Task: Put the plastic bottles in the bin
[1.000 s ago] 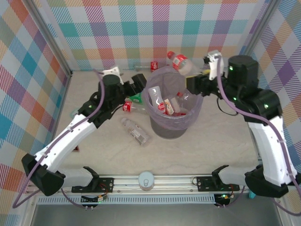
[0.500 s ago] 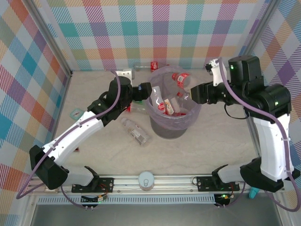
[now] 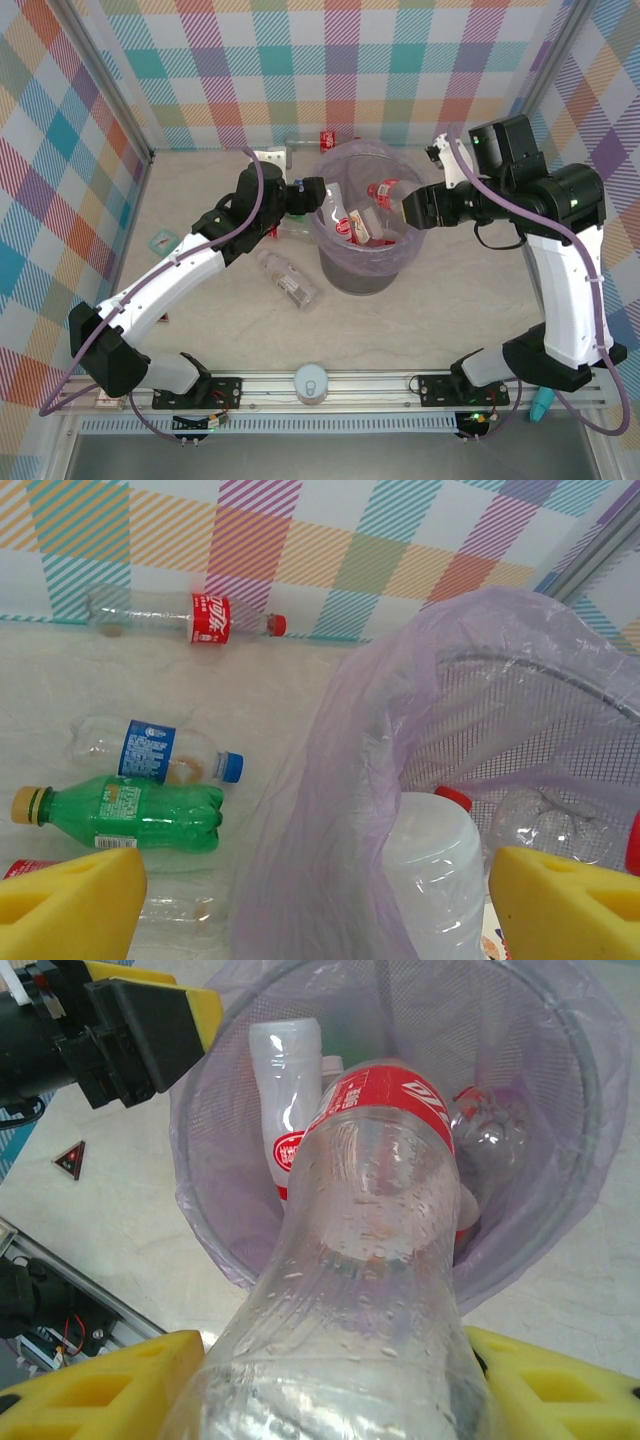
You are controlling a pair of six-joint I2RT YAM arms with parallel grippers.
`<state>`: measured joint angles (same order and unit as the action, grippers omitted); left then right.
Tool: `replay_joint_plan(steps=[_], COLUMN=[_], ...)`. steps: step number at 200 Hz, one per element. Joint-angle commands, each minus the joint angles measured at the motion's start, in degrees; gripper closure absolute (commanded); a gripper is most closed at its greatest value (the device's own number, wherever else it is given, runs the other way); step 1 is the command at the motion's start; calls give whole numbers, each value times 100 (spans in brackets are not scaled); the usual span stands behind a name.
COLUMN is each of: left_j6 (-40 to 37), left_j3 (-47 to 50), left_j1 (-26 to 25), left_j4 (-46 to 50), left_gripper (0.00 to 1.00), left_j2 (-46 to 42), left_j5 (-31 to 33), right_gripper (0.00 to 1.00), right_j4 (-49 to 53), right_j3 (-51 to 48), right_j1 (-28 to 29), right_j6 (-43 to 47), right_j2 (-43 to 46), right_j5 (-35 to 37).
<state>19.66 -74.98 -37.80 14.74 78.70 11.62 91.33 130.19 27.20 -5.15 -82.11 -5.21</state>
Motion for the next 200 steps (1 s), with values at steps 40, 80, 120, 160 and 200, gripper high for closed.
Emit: replay_joint_plan(steps=[40, 80, 120, 160, 200], left_j6=[-32, 21, 96, 116, 148], left_j3=[-368, -370, -495, -542, -492], left_j1=[-52, -104, -122, -134, -139], left_j4=[303, 332, 383, 464, 476], left_gripper=[17, 19, 20, 21, 22], left_j2=[251, 341, 462, 489, 385], left_j5=[-184, -99, -195, -289, -249], right_gripper=[74, 73, 70, 66, 61], right_j4=[-420, -714, -883, -1171, -1635], right_j3=[-615, -760, -740, -942, -1790], right_j1=[-225, -482, -518, -527, -521], right_j6=[442, 593, 696, 618, 517], right_j2=[-368, -776, -1318, -1706, -1612], right_j5=[-825, -1293, -1398, -1336, -1255])
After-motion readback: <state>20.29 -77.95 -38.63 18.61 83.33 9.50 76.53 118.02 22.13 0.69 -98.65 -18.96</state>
